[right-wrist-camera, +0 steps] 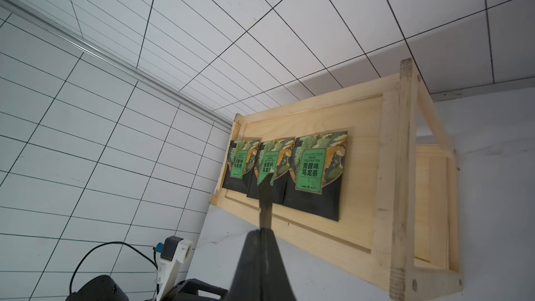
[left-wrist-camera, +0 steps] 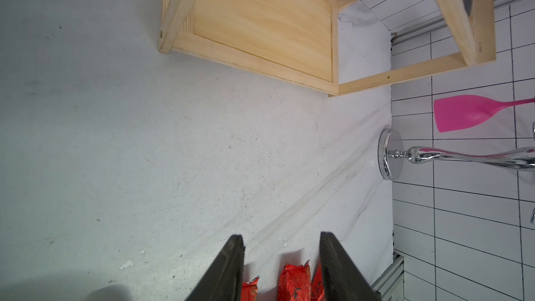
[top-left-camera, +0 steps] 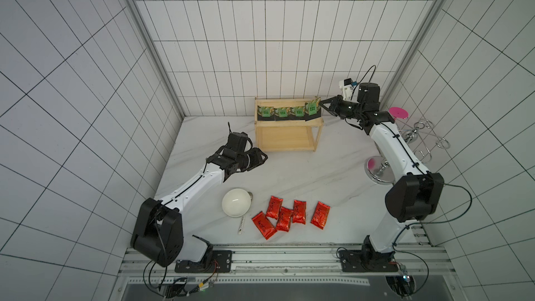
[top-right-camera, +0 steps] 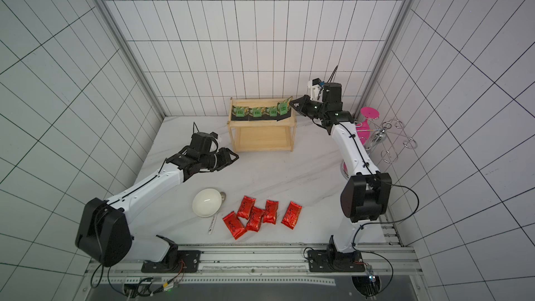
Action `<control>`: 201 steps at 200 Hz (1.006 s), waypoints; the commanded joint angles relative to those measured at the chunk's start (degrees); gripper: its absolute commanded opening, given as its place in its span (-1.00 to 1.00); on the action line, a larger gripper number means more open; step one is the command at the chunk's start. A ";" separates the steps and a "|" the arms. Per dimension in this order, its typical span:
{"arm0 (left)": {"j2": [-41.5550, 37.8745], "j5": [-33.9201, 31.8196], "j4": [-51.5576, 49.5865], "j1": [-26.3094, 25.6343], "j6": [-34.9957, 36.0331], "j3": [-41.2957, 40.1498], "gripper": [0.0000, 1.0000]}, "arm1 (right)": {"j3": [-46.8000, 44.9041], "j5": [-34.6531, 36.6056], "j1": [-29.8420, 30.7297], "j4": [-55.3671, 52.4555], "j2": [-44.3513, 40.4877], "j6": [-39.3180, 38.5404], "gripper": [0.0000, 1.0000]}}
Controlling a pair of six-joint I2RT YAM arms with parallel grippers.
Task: Place the tea bags on the shelf by color
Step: Place the tea bag on the shelf.
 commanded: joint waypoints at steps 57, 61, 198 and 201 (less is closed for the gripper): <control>2.26 0.11 0.28 1.64 1.79 1.77 -0.07 | 16.84 -3.47 -1.69 -11.30 12.26 -2.68 -1.00; 2.29 0.18 0.28 1.67 1.77 1.77 -0.07 | 17.28 -3.33 -1.73 -11.75 12.62 -2.90 -1.00; 2.15 0.67 0.32 2.54 1.85 1.51 -0.08 | 31.21 -0.82 -3.21 -21.08 23.43 -5.63 -0.83; 2.19 0.78 0.36 2.55 1.89 1.52 -0.08 | 31.72 -0.82 -3.22 -21.40 23.69 -5.69 -0.82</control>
